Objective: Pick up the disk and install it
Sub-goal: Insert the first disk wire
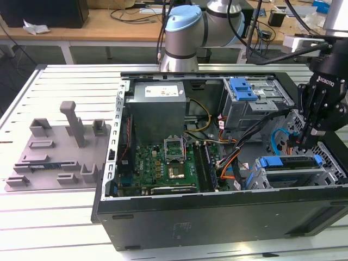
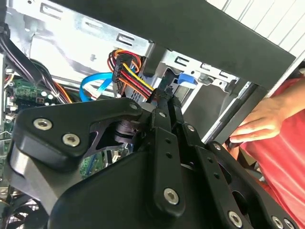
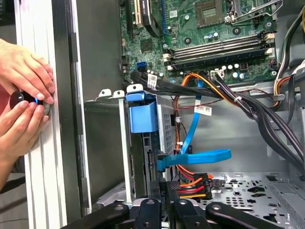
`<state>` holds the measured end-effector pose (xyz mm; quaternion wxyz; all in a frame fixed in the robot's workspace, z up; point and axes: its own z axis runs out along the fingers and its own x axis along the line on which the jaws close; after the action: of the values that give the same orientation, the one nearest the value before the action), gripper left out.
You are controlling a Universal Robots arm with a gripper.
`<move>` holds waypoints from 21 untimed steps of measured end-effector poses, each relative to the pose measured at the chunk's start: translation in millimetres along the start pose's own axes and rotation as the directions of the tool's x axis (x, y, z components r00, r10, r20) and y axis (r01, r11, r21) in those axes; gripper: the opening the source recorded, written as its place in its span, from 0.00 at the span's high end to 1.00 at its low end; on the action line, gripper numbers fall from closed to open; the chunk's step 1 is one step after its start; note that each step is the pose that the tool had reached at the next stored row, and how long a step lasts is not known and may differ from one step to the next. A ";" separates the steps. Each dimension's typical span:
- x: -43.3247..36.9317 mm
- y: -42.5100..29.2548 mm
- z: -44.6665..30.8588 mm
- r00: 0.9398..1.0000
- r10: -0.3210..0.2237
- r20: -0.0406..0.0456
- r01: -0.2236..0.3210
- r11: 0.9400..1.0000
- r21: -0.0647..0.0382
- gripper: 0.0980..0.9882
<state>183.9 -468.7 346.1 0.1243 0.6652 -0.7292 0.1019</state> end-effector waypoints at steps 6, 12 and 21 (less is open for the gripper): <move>20.9 6.6 7.1 0.999 -0.001 0.041 0.002 1.000 -0.002 0.92; 31.4 8.0 10.7 0.995 -0.002 0.096 0.002 1.000 0.002 0.92; 35.8 10.6 12.1 0.976 -0.005 0.216 0.001 1.000 0.019 0.92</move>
<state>169.7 -505.3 346.2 0.0382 0.6747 -0.7362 0.0356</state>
